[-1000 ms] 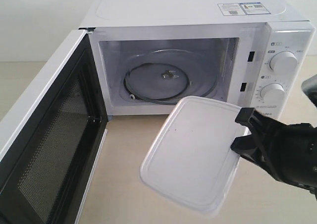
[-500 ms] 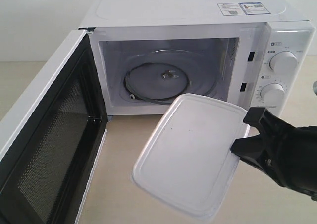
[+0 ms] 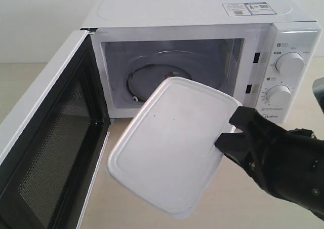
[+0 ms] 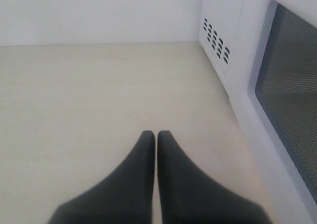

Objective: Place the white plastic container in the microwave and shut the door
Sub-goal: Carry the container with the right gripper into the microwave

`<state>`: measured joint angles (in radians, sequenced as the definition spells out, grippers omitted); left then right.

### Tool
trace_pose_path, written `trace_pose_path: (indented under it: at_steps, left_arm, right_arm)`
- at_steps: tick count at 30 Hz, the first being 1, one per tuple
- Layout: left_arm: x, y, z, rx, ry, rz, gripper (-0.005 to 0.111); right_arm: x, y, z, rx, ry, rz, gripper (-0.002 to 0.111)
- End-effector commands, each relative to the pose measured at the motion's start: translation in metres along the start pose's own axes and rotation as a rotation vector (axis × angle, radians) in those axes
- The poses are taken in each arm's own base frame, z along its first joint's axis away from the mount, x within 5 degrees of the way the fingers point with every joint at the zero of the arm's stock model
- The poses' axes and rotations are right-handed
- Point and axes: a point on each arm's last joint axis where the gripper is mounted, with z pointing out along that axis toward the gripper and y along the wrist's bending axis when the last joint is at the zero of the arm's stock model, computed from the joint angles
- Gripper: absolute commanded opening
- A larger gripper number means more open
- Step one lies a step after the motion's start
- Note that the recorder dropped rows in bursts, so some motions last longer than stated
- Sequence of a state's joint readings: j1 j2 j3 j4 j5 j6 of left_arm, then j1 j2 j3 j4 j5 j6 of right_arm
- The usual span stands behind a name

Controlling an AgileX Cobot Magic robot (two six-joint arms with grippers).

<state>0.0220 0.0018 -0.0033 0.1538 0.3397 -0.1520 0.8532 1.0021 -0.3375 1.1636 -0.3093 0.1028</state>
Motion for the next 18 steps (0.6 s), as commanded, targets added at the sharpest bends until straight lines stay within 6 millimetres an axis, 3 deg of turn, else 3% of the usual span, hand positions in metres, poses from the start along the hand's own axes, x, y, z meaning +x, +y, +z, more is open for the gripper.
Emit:
trace_pose_path:
  at_steps: [1,7,14,18]
  left_arm:
    - [0.001,-0.001,0.000,0.008,0.001,-0.009,0.004]
    - [0.001,-0.001,0.000,0.008,0.001,-0.009,0.004]
    - [0.001,-0.001,0.000,0.008,0.001,-0.009,0.004]
    - [0.001,-0.001,0.000,0.008,0.001,-0.009,0.004]
  right_arm:
    - [0.010,0.001,0.009,0.001,-0.033,0.028,0.000]
    - [0.024,-0.005,0.026,0.035,-0.123,0.068,0.000]
    - [0.025,-0.011,0.042,0.051,-0.219,0.127,0.000]
    - [0.023,-0.004,0.056,0.031,-0.297,0.146,0.000]
